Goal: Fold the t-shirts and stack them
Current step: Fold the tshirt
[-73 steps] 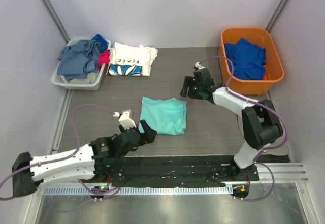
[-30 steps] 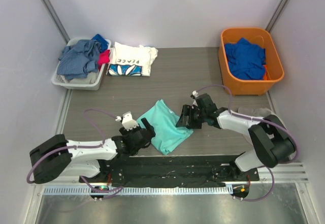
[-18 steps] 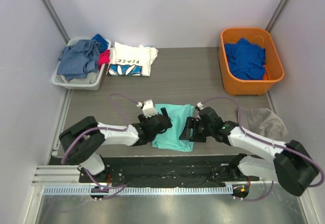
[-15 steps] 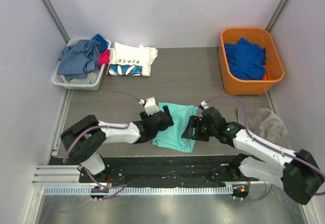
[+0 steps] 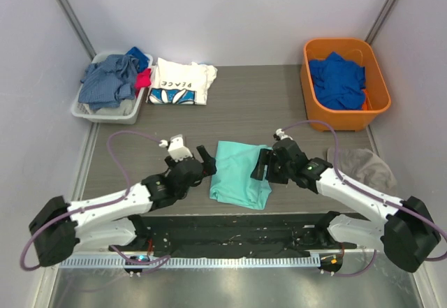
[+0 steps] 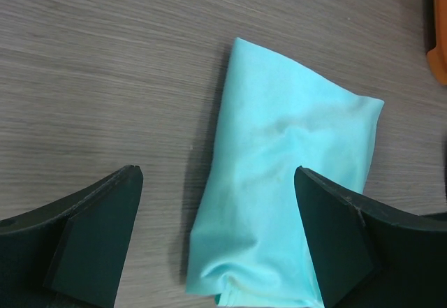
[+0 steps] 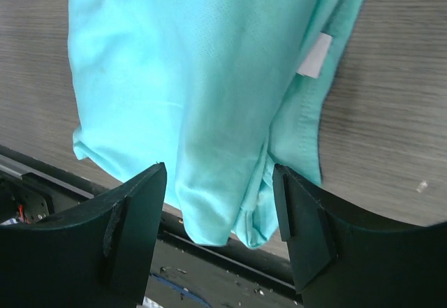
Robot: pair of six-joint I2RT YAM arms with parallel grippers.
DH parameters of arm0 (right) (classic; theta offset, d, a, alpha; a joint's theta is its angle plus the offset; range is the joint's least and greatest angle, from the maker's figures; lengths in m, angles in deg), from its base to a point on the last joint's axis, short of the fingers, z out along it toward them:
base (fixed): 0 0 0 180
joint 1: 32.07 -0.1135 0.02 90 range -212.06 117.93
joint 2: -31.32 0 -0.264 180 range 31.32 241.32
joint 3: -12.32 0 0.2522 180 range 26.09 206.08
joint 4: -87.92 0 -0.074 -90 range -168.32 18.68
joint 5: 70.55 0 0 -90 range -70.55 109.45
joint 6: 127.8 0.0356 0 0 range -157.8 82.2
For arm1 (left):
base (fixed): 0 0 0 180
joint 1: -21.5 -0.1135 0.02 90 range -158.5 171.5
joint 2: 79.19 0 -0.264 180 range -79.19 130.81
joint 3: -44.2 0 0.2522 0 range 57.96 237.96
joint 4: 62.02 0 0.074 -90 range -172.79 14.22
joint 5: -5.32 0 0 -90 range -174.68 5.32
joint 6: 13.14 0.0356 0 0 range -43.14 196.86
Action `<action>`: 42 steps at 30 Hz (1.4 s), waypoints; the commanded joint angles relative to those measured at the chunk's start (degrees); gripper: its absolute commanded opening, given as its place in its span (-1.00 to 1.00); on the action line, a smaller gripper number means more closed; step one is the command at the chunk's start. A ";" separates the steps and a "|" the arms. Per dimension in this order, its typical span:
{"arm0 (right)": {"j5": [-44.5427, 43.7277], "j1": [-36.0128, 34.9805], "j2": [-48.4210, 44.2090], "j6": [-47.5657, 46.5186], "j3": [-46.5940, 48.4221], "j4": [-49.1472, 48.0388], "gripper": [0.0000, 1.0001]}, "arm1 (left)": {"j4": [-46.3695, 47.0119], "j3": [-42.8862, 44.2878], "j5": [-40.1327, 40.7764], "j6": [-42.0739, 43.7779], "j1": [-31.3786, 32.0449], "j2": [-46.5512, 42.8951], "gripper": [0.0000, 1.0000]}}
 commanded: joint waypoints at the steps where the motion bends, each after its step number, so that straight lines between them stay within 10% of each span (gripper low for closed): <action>1: 4.73 -0.21 2.44 -1.02 1.88 -8.54 0.40 | -8.92 -3.53 4.09 -2.62 -0.22 -11.11 0.91; 17: 19.51 -0.48 7.09 3.38 -4.52 -26.74 0.40 | -15.35 -5.21 4.28 -5.08 -0.22 -17.98 0.91; 42: -5.97 -0.48 -7.66 -0.32 -2.32 5.69 0.44 | -11.66 -6.18 2.61 -2.90 -0.22 -17.11 0.91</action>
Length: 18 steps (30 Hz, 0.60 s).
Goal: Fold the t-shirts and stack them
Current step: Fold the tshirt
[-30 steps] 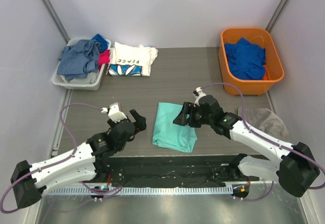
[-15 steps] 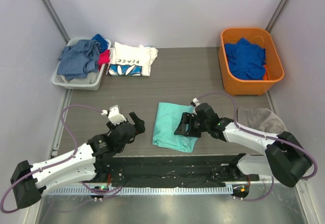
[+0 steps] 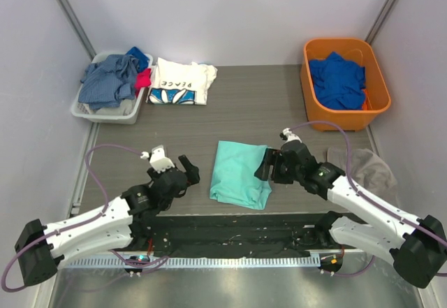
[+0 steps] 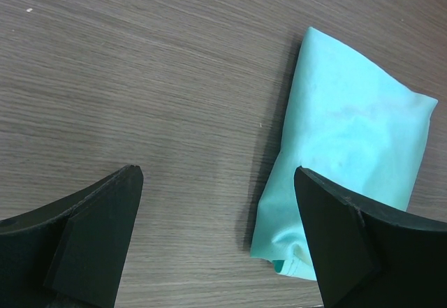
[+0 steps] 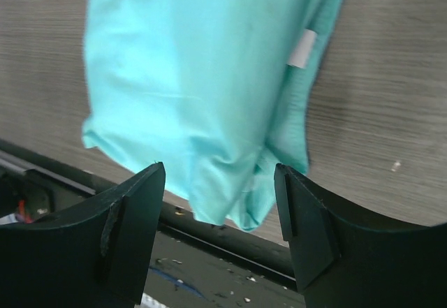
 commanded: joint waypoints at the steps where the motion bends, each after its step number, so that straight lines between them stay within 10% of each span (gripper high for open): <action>1: -6.85 -0.17 -0.25 1.43 -3.14 2.04 0.45 | 4.60 1.98 -0.50 2.68 -0.20 2.63 0.91; 14: -10.38 0.53 -5.87 5.30 -12.27 -1.82 0.45 | 8.91 10.42 -4.98 8.32 -0.20 13.63 0.92; 18: -9.85 1.32 -10.09 7.06 -16.05 -5.60 0.83 | 8.91 9.37 -5.07 7.96 -0.20 12.57 0.92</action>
